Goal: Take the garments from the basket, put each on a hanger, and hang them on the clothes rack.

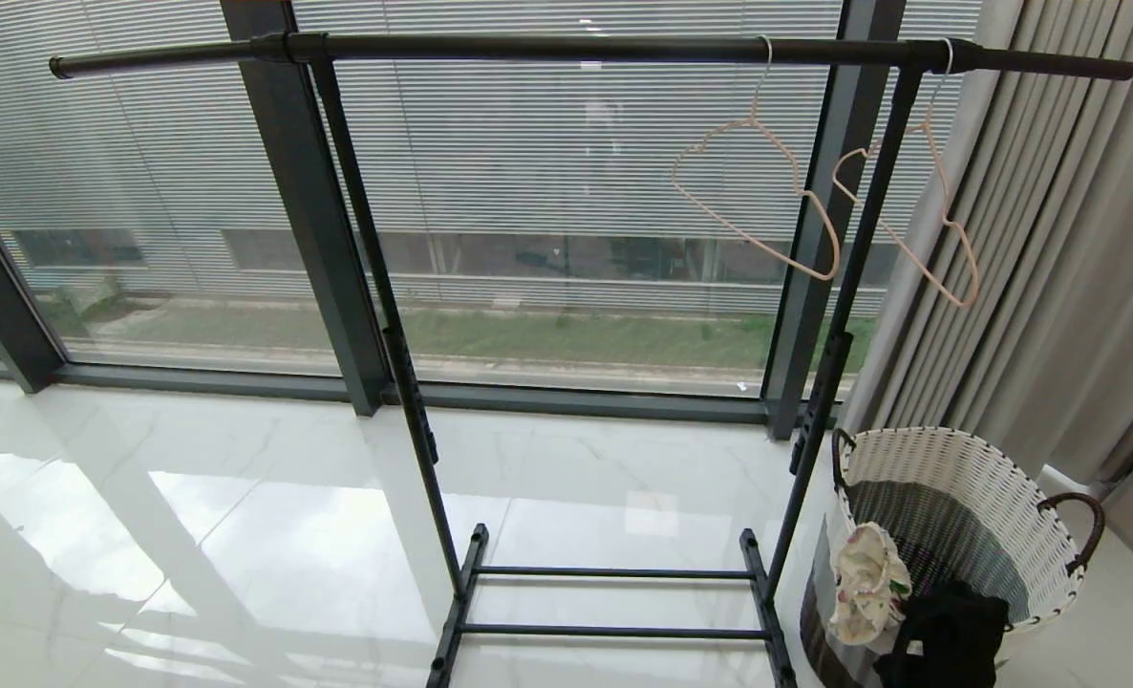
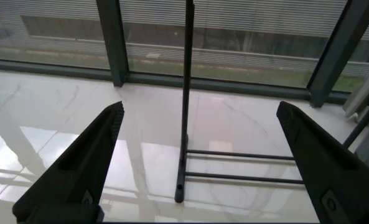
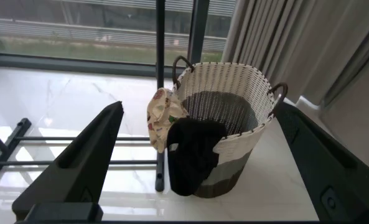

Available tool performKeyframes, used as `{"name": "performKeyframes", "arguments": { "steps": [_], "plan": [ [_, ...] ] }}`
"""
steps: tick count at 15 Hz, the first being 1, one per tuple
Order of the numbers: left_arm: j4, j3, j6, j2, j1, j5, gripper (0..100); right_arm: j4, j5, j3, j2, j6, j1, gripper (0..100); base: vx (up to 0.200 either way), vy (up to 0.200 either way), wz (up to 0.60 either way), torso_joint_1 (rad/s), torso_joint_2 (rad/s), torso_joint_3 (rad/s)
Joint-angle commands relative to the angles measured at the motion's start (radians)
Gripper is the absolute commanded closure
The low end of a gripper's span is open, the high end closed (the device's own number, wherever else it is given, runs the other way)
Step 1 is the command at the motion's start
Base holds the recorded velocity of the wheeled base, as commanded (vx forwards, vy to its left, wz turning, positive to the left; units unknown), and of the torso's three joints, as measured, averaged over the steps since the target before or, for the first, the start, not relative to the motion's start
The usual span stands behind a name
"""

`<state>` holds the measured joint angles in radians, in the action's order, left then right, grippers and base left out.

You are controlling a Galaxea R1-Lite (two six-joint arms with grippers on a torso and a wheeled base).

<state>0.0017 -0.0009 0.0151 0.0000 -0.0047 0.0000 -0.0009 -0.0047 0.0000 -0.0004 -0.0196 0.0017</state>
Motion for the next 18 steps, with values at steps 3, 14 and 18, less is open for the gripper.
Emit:
{"name": "performKeyframes", "arguments": {
  "steps": [3, 14, 18],
  "plan": [
    [0.000, 0.001, 0.000, 0.000, 0.000, 0.000, 0, -0.001, 0.000, 0.000, 0.000, 0.000, 0.000, 0, 0.200, 0.000, 0.00, 0.001, 0.00, 0.007],
    [0.000, -0.001, 0.000, 0.000, 0.000, 0.000, 0, -0.001, 0.000, 0.000, 0.000, -0.048, 0.000, 0, 0.036, 0.000, 0.00, 0.001, 0.00, 0.000],
    [0.000, 0.001, 0.005, 0.000, 0.000, 0.000, 0, 0.013, 0.049, -0.144, 0.119, -0.042, 0.032, 0, 0.000, 0.000, 0.00, 0.000, 0.00, 0.000]
  ]
}}
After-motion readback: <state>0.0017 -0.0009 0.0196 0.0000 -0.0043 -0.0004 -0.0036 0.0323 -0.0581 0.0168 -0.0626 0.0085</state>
